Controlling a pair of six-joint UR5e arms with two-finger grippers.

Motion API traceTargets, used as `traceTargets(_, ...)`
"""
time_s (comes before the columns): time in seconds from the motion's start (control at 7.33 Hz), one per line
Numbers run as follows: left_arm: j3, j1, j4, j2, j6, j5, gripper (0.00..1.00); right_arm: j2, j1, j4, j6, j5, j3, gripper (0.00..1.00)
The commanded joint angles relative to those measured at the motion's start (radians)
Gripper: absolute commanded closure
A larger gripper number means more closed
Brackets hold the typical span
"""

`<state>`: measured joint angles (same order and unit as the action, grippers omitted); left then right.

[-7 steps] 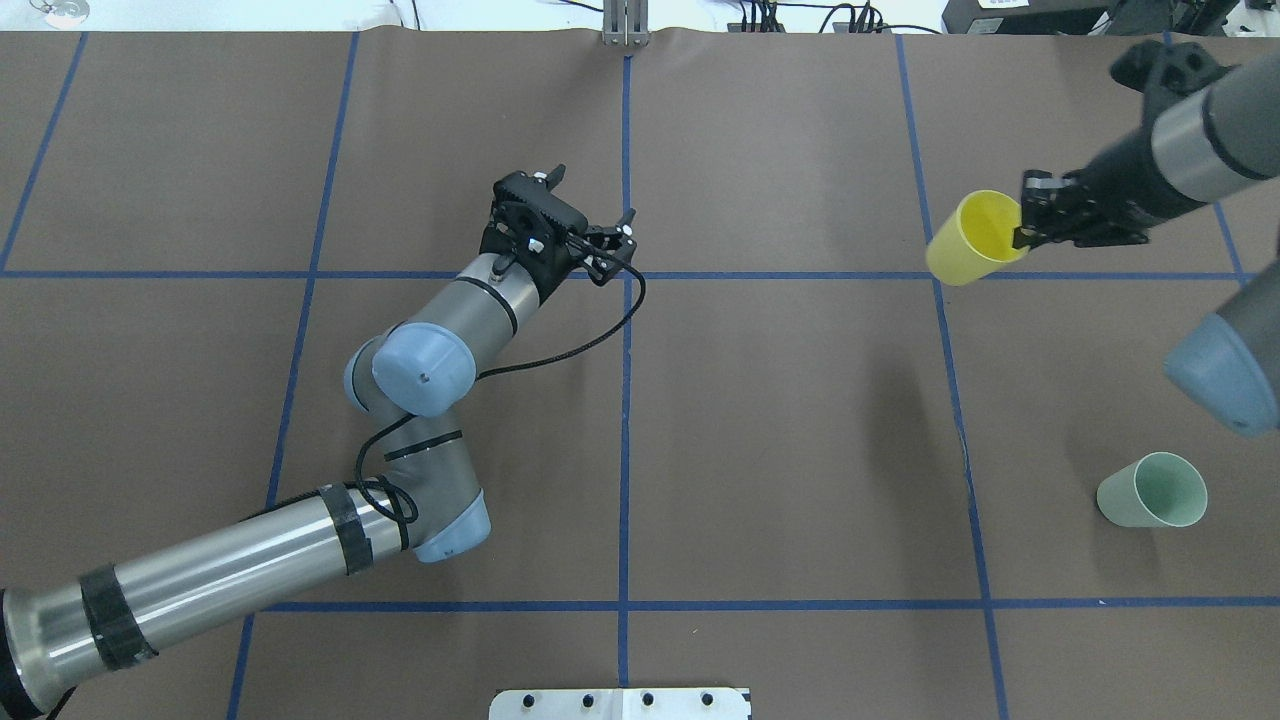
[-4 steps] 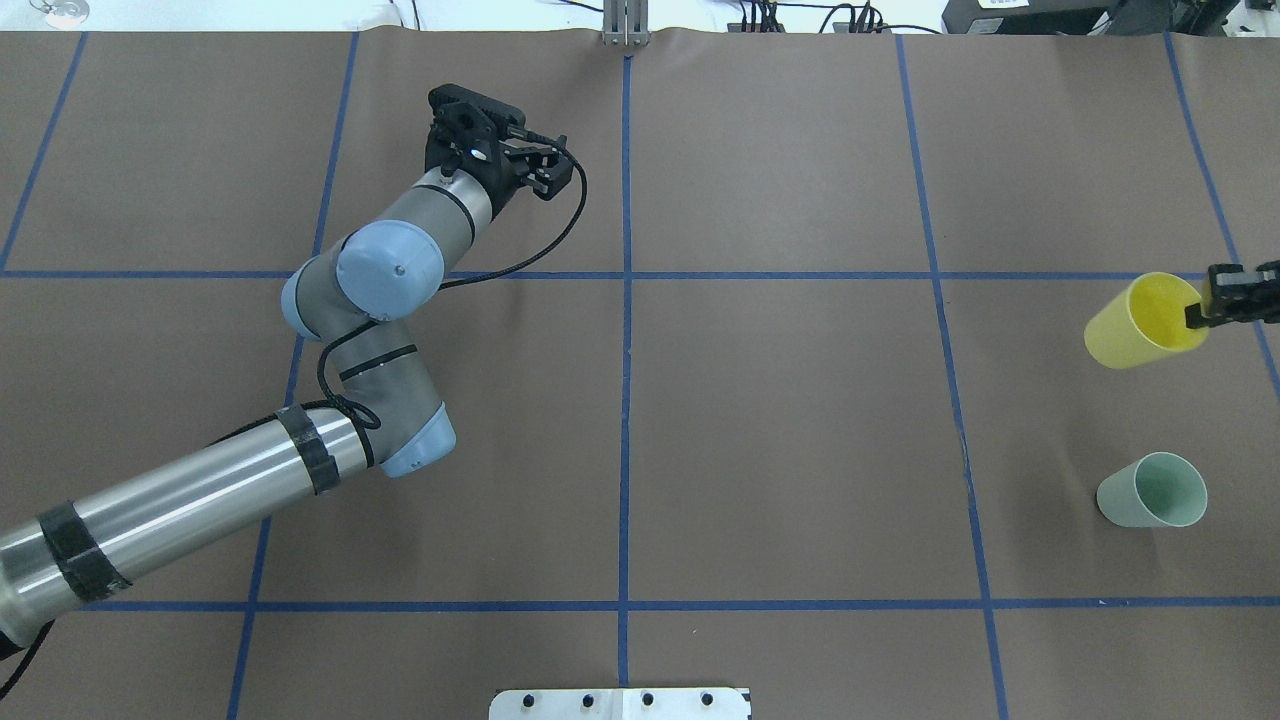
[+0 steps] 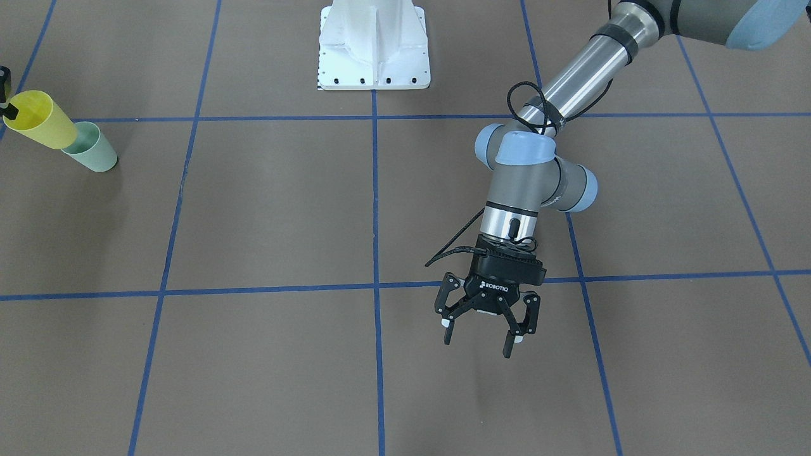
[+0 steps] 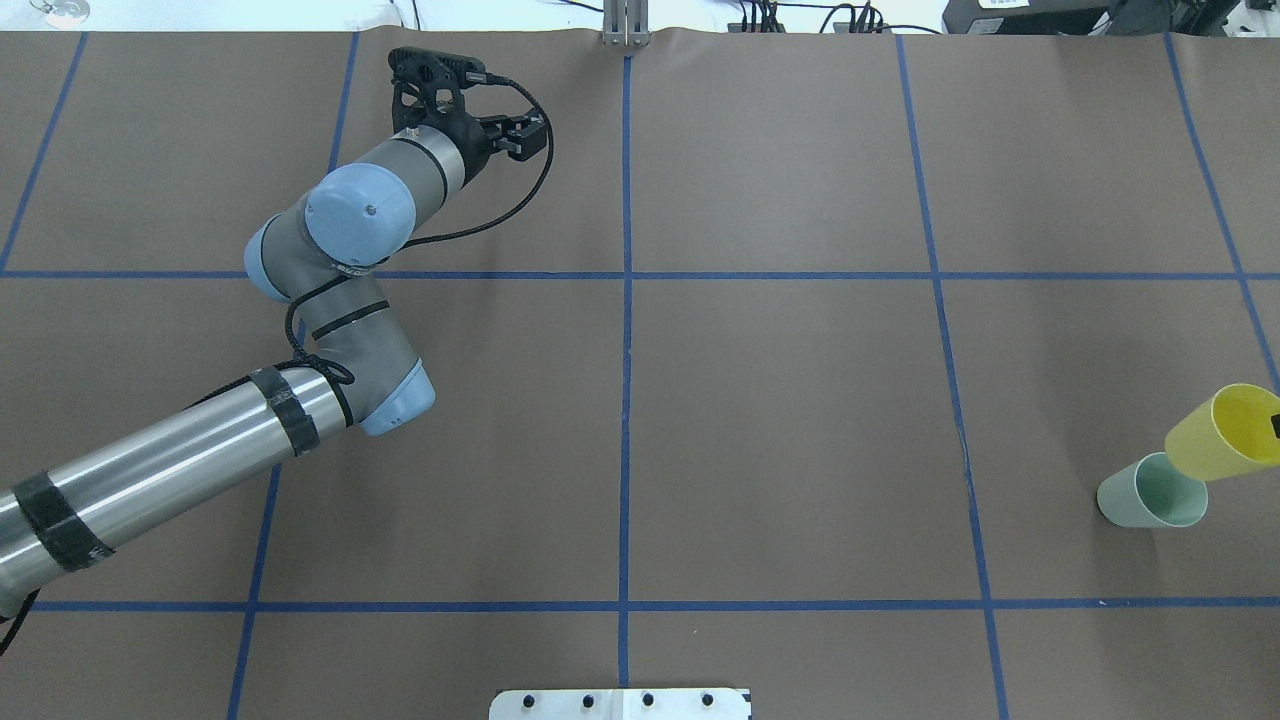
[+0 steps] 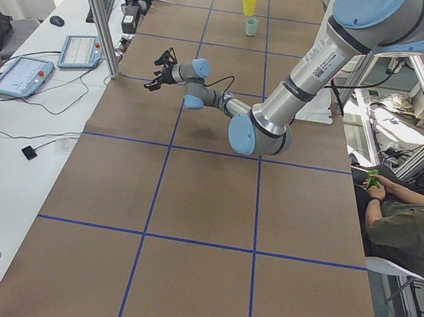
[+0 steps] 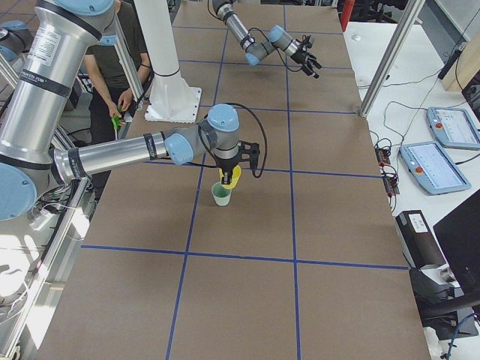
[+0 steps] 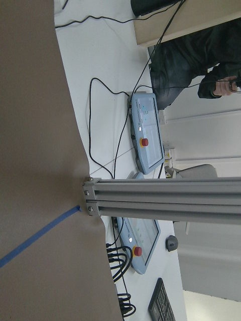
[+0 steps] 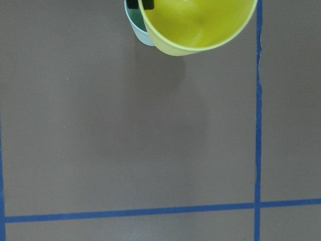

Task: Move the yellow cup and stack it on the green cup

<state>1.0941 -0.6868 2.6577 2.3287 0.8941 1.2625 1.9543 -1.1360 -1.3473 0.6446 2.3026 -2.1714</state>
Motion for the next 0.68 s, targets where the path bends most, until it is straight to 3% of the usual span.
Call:
traceTargets(0.0,0.0,0.0,-0.001,0.0,0.019,0.005,0.01,-0.026,0.025,0.004,0.006,0.001,0.033,1.0)
traceTargets(0.55,0.0,0.0,-0.001,0.0,0.02,0.009,0.01,-0.028,0.031,0.005,0.009,0.044,0.05,1.0)
